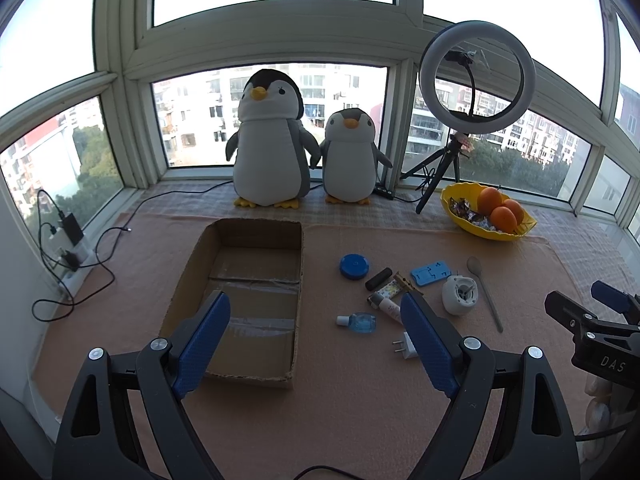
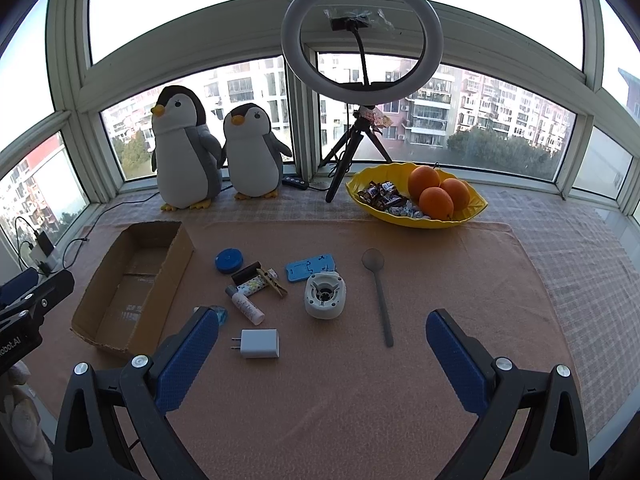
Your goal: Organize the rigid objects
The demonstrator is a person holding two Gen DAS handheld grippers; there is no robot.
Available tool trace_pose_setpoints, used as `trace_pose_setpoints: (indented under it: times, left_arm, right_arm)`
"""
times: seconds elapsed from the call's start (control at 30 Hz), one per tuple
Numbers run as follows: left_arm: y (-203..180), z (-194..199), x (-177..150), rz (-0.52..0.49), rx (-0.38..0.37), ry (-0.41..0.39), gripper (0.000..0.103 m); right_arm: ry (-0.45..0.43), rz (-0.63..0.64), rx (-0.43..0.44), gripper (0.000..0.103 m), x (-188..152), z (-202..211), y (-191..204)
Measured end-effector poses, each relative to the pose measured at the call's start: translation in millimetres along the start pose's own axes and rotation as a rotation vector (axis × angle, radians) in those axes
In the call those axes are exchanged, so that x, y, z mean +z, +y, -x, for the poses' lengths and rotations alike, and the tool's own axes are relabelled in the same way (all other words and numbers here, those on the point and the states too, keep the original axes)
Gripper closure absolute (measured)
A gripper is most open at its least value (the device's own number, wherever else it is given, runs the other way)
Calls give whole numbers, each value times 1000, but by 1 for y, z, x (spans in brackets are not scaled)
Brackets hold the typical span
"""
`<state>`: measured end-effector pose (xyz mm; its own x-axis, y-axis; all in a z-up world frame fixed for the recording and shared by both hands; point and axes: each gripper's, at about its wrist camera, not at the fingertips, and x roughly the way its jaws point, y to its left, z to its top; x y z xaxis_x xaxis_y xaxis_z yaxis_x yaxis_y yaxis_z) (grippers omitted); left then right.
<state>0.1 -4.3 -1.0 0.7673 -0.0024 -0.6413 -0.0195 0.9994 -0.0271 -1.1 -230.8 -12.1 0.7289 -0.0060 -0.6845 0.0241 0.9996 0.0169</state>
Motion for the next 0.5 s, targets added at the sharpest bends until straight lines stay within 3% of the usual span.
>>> trace_pose_setpoints:
  times: [0.5]
  left_arm:
    - [0,-2,-1,2,-2,9,15]
  right_arm:
    - [11,-1,3,1,-2,-3,1]
